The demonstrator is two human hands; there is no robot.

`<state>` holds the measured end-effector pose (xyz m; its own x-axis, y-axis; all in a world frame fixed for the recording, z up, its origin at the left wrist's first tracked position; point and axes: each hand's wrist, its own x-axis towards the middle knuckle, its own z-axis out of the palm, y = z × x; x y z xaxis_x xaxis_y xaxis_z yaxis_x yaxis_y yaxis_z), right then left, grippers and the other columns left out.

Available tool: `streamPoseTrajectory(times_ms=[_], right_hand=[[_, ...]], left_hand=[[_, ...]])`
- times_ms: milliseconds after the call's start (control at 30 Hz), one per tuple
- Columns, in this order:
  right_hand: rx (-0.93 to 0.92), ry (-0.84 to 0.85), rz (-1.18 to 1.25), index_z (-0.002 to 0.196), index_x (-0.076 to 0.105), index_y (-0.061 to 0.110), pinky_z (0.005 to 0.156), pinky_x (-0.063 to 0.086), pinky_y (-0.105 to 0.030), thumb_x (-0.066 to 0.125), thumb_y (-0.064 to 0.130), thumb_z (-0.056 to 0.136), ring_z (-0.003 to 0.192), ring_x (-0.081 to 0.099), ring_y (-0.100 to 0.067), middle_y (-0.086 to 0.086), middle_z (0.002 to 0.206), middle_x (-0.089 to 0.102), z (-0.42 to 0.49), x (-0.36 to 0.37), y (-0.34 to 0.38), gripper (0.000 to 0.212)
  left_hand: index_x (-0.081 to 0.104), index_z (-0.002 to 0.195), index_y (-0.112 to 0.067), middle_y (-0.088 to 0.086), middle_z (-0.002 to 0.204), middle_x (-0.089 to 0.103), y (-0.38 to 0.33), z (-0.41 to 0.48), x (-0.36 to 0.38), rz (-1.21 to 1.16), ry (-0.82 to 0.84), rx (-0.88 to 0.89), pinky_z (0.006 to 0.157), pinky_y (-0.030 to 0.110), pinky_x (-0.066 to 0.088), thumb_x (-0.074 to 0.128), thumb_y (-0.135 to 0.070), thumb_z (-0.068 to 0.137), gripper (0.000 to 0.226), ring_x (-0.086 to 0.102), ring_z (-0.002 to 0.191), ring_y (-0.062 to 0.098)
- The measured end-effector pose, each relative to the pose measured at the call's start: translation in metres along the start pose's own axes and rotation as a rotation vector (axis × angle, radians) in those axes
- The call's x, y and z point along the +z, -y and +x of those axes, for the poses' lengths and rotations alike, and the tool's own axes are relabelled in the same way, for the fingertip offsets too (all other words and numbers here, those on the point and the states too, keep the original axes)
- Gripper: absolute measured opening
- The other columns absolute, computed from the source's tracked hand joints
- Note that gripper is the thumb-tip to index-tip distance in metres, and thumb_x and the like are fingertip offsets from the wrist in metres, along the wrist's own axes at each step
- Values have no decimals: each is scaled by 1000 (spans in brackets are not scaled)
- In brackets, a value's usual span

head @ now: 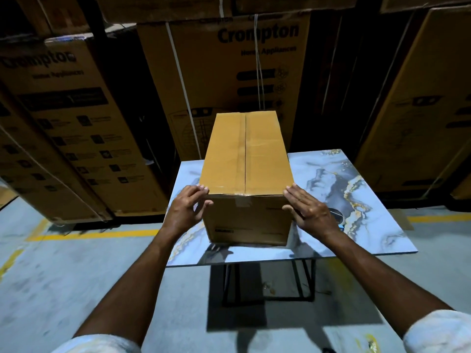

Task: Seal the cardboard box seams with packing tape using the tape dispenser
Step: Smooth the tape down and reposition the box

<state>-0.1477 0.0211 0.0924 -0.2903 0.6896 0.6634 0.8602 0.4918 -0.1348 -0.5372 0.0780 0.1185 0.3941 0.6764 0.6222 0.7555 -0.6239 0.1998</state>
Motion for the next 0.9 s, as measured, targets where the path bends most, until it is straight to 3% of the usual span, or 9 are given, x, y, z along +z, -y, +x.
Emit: streamPoseTrajectory(times_ms=[100, 233, 333, 467, 567, 633, 767, 833, 900], right_hand=[[-10, -110, -48, 127, 68, 5, 110, 44, -48, 62, 31, 98, 128, 59, -29, -13, 131, 66, 15, 9, 19, 40], [-26, -7, 26, 133, 63, 7, 116, 35, -46, 75, 10, 85, 131, 57, -31, -15, 138, 61, 51, 23, 47, 49], [12, 101, 94, 130, 65, 9, 117, 31, -45, 75, 8, 84, 128, 59, -31, -15, 136, 63, 64, 37, 64, 47], [-34, 112, 135, 129, 67, 8, 112, 41, -47, 77, -5, 75, 126, 61, -30, -14, 133, 65, 53, 37, 53, 57], [-66, 93, 151, 129, 67, 7, 112, 41, -46, 77, -17, 59, 127, 60, -29, -14, 134, 65, 39, 20, 26, 75], [-6, 57, 192, 131, 66, 9, 116, 38, -43, 71, -21, 60, 133, 55, -27, -10, 138, 62, 23, 8, 2, 78], [184, -57, 418, 124, 70, 9, 111, 45, -42, 68, -25, 74, 130, 57, -21, -7, 132, 65, 5, -3, -17, 61], [282, -128, 580, 114, 75, 9, 103, 52, -36, 77, -12, 78, 120, 65, -14, -6, 123, 71, 7, -9, -11, 42], [416, -148, 741, 109, 78, 12, 97, 56, -30, 83, 6, 79, 111, 69, -9, -3, 116, 74, 8, -18, -10, 31]], left_hand=[[70, 95, -11, 7, 88, 62, -17, 13, 4, 177, -45, -34, 73, 41, 47, 63, -38, 96, 28, 59, 83, 29], [70, 111, -8, 12, 100, 65, -62, 39, 31, 127, -43, 63, 81, 42, 48, 64, -24, 95, 23, 59, 95, 32], [69, 112, -9, 12, 101, 64, -83, 41, 51, 108, 0, 126, 79, 39, 46, 55, -22, 95, 25, 59, 94, 32], [71, 113, -8, 13, 98, 65, -75, 32, 63, 95, -70, 97, 71, 39, 45, 62, -10, 96, 20, 59, 85, 33], [75, 112, -10, 11, 93, 65, -71, 34, 66, 51, -69, 68, 67, 37, 43, 70, -4, 91, 23, 57, 82, 32], [76, 112, -10, 10, 92, 65, -70, 37, 67, 5, -54, 62, 66, 38, 44, 71, -3, 90, 23, 58, 82, 32], [76, 116, -9, 11, 95, 65, -69, 39, 67, 5, -15, 51, 67, 39, 45, 74, 3, 84, 34, 58, 84, 32], [73, 120, -10, 11, 102, 64, -73, 36, 63, 25, 11, 29, 72, 38, 48, 81, 3, 75, 47, 56, 90, 30], [70, 124, -10, 10, 109, 63, -80, 33, 58, 63, 22, 27, 81, 40, 49, 86, -15, 76, 51, 54, 98, 27]])
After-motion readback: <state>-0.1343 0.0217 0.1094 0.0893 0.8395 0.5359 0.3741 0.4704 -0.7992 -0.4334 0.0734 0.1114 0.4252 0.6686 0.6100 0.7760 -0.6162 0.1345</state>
